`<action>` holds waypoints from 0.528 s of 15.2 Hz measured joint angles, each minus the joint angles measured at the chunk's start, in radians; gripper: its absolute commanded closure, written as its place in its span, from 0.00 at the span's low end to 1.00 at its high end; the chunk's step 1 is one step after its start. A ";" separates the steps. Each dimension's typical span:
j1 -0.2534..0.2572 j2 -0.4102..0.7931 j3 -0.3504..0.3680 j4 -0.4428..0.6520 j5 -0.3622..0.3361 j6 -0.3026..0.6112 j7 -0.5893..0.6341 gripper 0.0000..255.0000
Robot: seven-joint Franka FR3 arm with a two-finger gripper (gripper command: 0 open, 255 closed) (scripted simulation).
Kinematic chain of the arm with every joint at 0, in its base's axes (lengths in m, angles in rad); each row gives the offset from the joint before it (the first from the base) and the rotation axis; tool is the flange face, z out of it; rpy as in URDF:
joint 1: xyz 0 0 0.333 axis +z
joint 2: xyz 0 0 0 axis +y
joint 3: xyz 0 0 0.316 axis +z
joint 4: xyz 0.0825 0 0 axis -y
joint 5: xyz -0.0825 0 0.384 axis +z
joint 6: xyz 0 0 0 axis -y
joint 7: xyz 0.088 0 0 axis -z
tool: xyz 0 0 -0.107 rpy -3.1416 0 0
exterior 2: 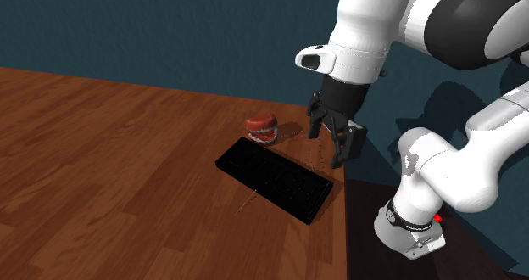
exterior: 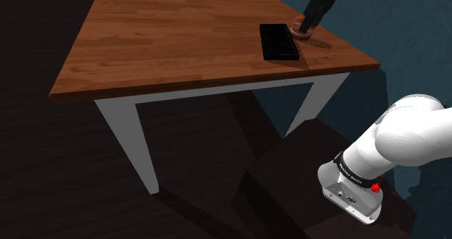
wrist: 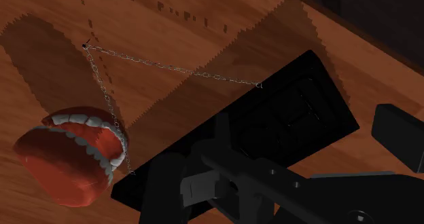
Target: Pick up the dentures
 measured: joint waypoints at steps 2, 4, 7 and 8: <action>-0.003 0.017 -0.008 0.016 -0.005 -0.005 -0.009 0.00; -0.015 0.083 -0.038 0.066 -0.020 -0.011 -0.040 0.00; -0.032 0.182 -0.085 0.142 -0.040 -0.027 -0.091 0.00; -0.035 0.220 -0.096 0.175 -0.044 -0.036 -0.104 0.00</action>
